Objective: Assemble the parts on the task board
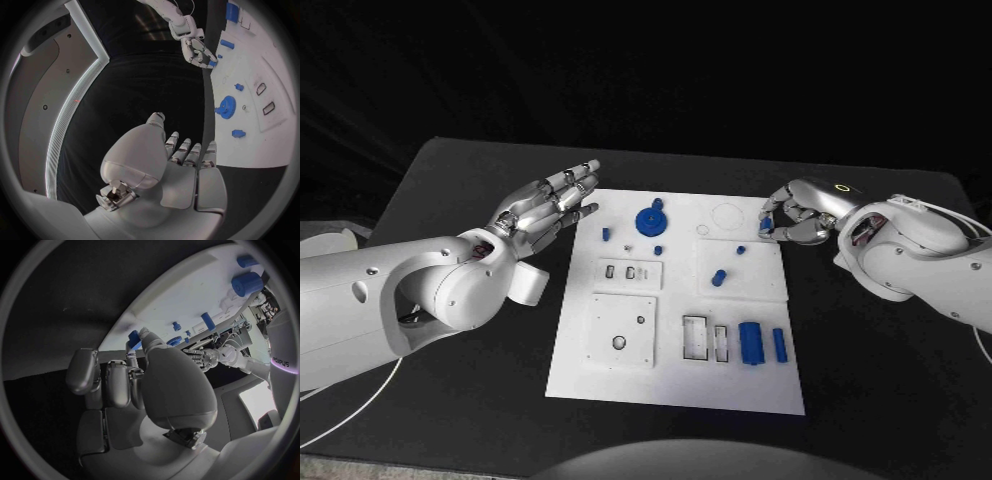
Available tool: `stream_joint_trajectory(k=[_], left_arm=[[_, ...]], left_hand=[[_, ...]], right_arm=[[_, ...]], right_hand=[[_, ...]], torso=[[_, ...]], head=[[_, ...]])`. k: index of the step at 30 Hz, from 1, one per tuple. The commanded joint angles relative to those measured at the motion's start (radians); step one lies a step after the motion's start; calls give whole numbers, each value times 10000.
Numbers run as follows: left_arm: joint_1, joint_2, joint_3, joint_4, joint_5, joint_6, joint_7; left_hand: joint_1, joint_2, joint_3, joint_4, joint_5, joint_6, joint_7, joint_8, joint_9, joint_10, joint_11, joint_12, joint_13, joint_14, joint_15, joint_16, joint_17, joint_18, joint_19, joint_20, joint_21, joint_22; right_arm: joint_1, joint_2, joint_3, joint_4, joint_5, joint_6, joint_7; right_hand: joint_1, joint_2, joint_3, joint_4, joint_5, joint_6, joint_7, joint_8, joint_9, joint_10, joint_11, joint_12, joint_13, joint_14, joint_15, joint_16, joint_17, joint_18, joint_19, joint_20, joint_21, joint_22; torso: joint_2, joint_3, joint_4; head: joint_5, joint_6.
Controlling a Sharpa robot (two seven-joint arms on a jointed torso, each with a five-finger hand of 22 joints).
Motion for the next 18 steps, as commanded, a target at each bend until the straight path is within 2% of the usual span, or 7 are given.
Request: stream_joint_trajectory(k=[1,3,8,12,18], left_arm=[[-3,9,1,3,-8,243,14],[-4,4,1,6,-8,241,10],[-4,4,0,12,-8,258,-15],[-4,16,-1,6,-8,271,-32],[-5,47,-1,-2,-8,298,-54]], left_hand=[[107,-5,25,-8,35,-40,-3,60,11,-8,76,37,12,25,73,59,15,168,-16,50,34,12],[107,-5,25,-8,35,-40,-3,60,11,-8,76,37,12,25,73,59,15,168,-16,50,34,12],[109,-8,27,-13,37,-34,7,62,12,-8,79,38,12,27,78,62,16,167,-12,52,36,14],[109,-8,27,-13,37,-34,7,62,12,-8,79,38,12,27,78,62,16,167,-12,52,36,14],[109,-8,27,-13,37,-34,7,62,12,-8,79,38,12,27,78,62,16,167,-12,52,36,14]], right_arm=[[7,28,3,114,-46,-615,181],[42,49,4,240,-45,-680,176],[309,189,6,807,-101,-579,102],[529,446,8,1291,-720,-368,39],[657,1044,11,1692,-972,297,-67]], right_hand=[[79,60,-9,-42,-81,287,-159,147,269,944,15,-59,2510,424,-33,-61,489,176,-84,20,-88,932],[79,59,-9,-41,-85,285,-156,145,272,929,21,-73,2493,415,-30,-97,456,183,-98,21,-127,918],[99,76,9,-36,-78,241,-114,102,285,903,68,-99,2460,398,1,-179,381,194,-118,39,-215,889],[302,156,145,-163,367,175,-68,17,313,885,113,-119,2437,395,38,-262,300,208,-124,72,-326,857],[346,181,184,-201,452,154,-68,-17,325,882,106,-123,2432,399,38,-280,279,214,-124,80,-366,846]], torso=[[4,-6,-18],[7,-5,-19],[15,-5,7],[6,-14,12],[25,-8,22]], head=[[21,1],[32,4],[18,-44],[19,-78],[-4,-112]])
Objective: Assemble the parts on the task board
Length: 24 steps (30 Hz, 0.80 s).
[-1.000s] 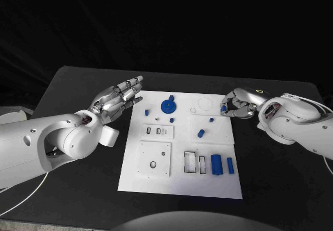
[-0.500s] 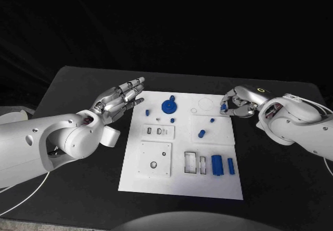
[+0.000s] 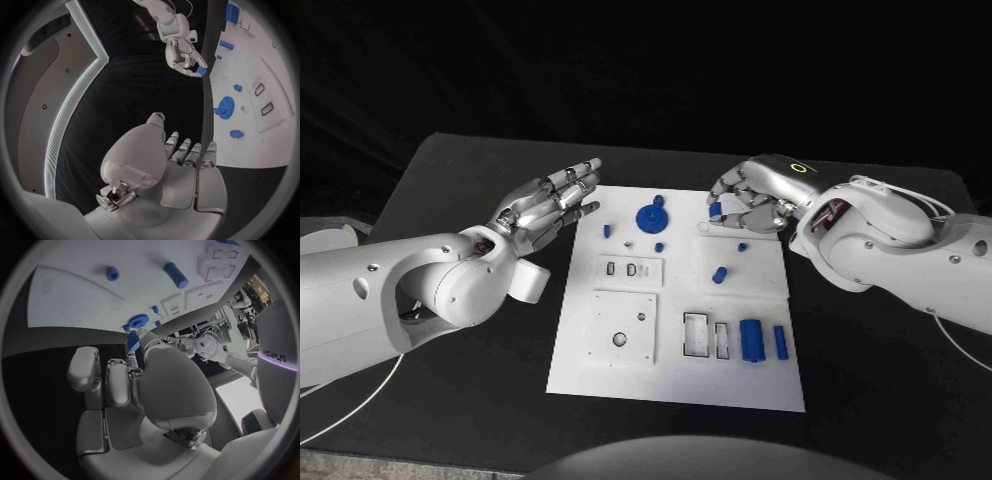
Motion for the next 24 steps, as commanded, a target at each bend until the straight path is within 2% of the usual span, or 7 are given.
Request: stream_joint_trajectory(k=[1,7,11,17,24], left_arm=[[-1,41,2,-1,-8,261,22],[-1,58,3,4,-8,293,-13],[0,30,4,38,-8,282,-29],[0,-10,4,61,-8,277,-52],[0,8,4,77,-8,298,-81]], left_hand=[[112,-10,29,-18,41,-27,14,65,14,-6,81,44,14,-5,48,67,19,167,-10,54,38,15],[113,-11,30,-21,43,-24,17,67,14,-5,83,46,14,-4,51,70,20,167,-9,54,39,16],[117,-12,35,-28,49,-17,24,70,16,-1,89,54,16,1,59,76,22,166,-7,56,40,17],[117,-12,35,-28,49,-17,24,70,16,-1,89,54,16,1,59,76,22,166,-7,56,40,17],[125,-15,42,-41,60,2,35,78,19,6,95,66,18,9,78,87,26,165,-3,58,42,18]], right_arm=[[39,331,-1,150,-540,672,-123],[38,1192,1,45,-504,1387,-283],[-60,1685,2,-144,-452,1891,-426],[-258,2230,3,-410,-418,2241,-543],[-379,2558,3,-600,-410,2565,-678]], right_hand=[[116,70,50,-37,65,132,-79,-38,343,882,37,-46,2432,401,38,-44,284,57,-52,8,-54,846],[96,60,45,-42,70,98,-54,-75,342,863,54,-65,2409,399,45,-73,255,70,-70,11,-129,821],[74,59,40,-40,53,82,-41,-97,342,842,66,-86,2382,392,53,-110,221,80,-88,16,-191,800],[41,57,31,-39,12,68,-28,-126,344,817,79,-111,2352,382,65,-155,179,94,-113,25,-281,769],[28,49,33,-63,37,22,-6,-182,341,788,97,-140,2318,369,80,-203,135,113,-147,36,-398,729]], torso=[[17,5,15],[3,-10,-13],[7,-2,-7],[-12,3,15],[-19,-7,-17]], head=[[-45,-29],[-30,-86],[-40,-133],[-13,-176],[4,-214]])
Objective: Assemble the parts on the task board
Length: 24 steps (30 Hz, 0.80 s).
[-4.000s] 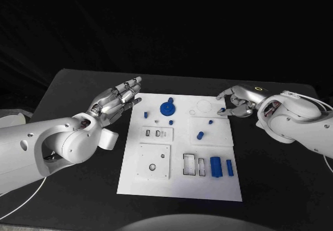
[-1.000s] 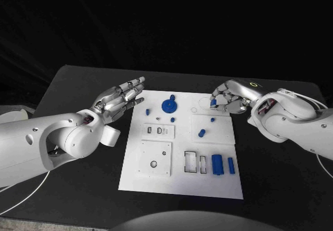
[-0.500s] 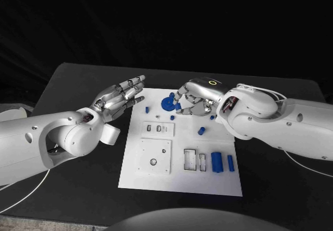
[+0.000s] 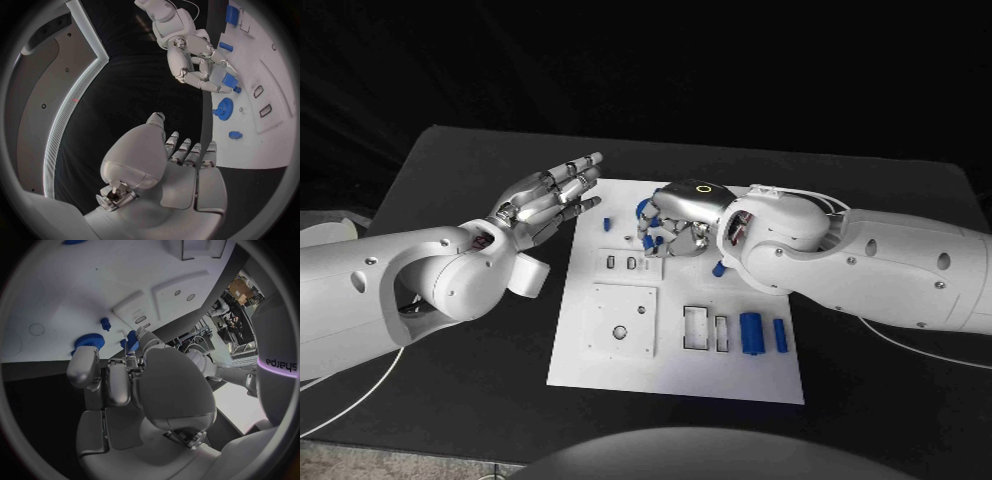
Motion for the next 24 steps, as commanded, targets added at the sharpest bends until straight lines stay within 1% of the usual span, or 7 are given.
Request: stream_joint_trajectory(k=[1,5,8,12,16,20,24], left_arm=[[1,34,4,30,-8,236,18],[1,60,4,16,-8,257,6],[1,82,4,-7,-8,273,-4],[0,108,4,-38,-8,306,-14],[0,115,3,-51,-8,330,-23],[-1,122,2,-58,-8,343,-32],[-1,124,2,-59,-8,349,-47]], left_hand=[[110,-1,42,-41,60,2,35,37,8,6,95,66,10,9,77,49,17,164,-3,58,42,9],[115,-2,47,-49,65,10,40,41,10,10,99,73,11,16,90,57,20,164,1,59,45,11],[115,-2,47,-49,65,10,40,41,10,10,99,73,11,16,90,57,20,164,1,59,45,11],[127,2,63,-70,76,30,62,50,13,15,107,79,12,36,116,82,29,160,2,62,45,10],[135,2,73,-84,79,31,76,52,13,17,107,79,12,51,136,100,35,157,4,64,45,11],[144,3,87,-102,83,33,102,55,12,19,103,84,12,70,156,124,43,152,6,65,47,11],[147,2,92,-109,83,35,112,56,13,21,98,86,12,80,166,137,47,150,7,66,47,12]], right_arm=[[-48,72,7,-69,-91,620,-271],[-100,114,7,-113,-105,757,-317],[-128,106,7,-132,-122,767,-324],[-150,66,7,-141,-170,718,-337],[-161,14,7,-110,-220,599,-337],[-165,-60,7,-50,-259,537,-342],[-167,-93,7,-25,-272,660,-372]], right_hand=[[-85,59,21,-29,10,17,4,-10,341,780,102,-43,2301,366,84,-65,128,116,-92,20,-98,725],[-86,64,35,-61,71,-14,24,-62,341,759,121,-64,2277,350,100,-113,86,127,-114,34,-180,698],[-80,65,51,-92,137,-24,36,-94,344,756,133,-67,2274,345,111,-126,73,131,-122,45,-217,688],[-74,65,66,-124,209,-25,47,-122,350,744,142,-79,2261,337,120,-150,50,138,-134,54,-270,671],[-75,62,75,-146,263,-28,54,-144,353,740,148,-83,2256,333,126,-162,38,142,-139,60,-297,664],[-76,60,78,-153,285,-27,57,-151,355,741,151,-82,2258,332,128,-167,33,143,-140,62,-307,661],[-77,59,80,-157,294,-28,59,-156,356,734,152,-89,2250,330,129,-173,27,145,-144,64,-320,657]], torso=[[-11,-9,-22],[-5,-2,-36],[-3,3,-28],[0,7,-8],[3,10,-14],[-4,1,-15],[4,-1,-26]], head=[[6,-21],[5,-30],[4,-20],[-7,-15],[17,-18],[30,-20],[29,-28]])
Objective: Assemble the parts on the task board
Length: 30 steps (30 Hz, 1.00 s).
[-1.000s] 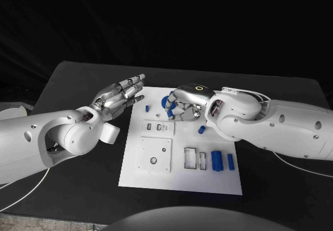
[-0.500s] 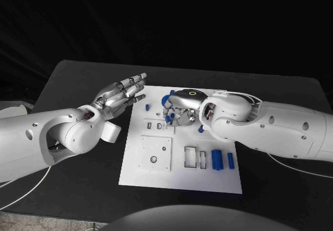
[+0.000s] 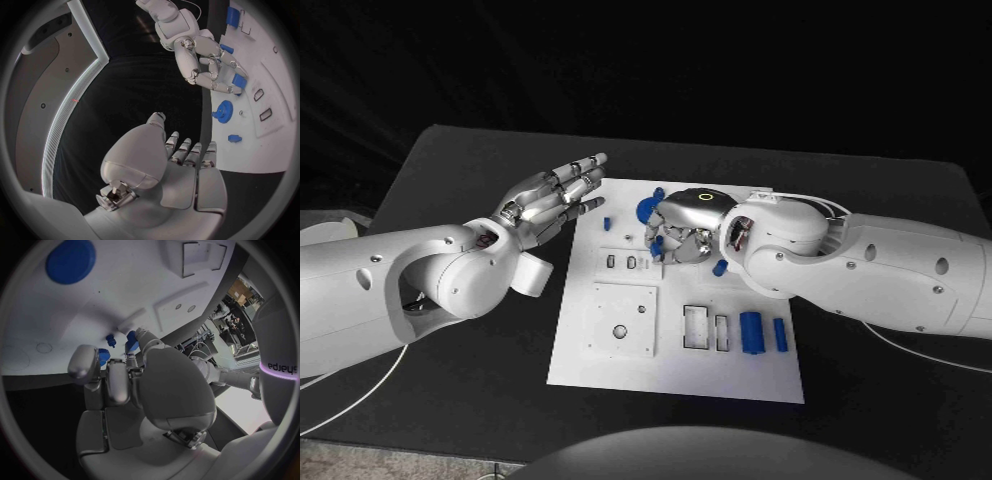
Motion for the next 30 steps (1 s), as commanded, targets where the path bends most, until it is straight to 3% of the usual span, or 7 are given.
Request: stream_joint_trajectory(k=[1,14,30], left_arm=[[-1,25,3,5,-8,255,28],[-1,84,3,-34,-9,312,1],[-10,130,2,-92,-76,375,-22]], left_hand=[[82,-12,11,-29,45,-3,75,57,15,-16,62,43,13,8,94,49,15,151,7,67,47,13],[87,-18,18,-43,47,-3,83,58,15,-11,65,54,15,27,111,73,22,147,11,68,49,14],[91,-20,23,-51,50,1,87,60,15,-6,71,63,17,36,121,83,25,145,14,69,51,16]], right_arm=[[-7,-18,5,25,-170,168,-115],[-52,-2,4,-44,-141,680,-266],[-99,46,4,-100,-90,720,-268]], right_hand=[[-42,28,-2,-73,63,25,47,18,354,731,81,-53,2250,332,56,-37,26,147,-63,12,-52,658],[-133,3,1,-113,7,-180,108,-180,333,653,94,-128,2164,269,78,-192,-113,184,-140,40,-302,581],[-204,2,8,-149,-92,-379,148,-353,318,613,52,-165,2122,236,56,-257,-175,210,-183,38,-464,536]], torso=[[6,-7,-12],[3,-2,-5],[16,-4,0]], head=[[5,-20],[-31,-13],[-63,-85]])
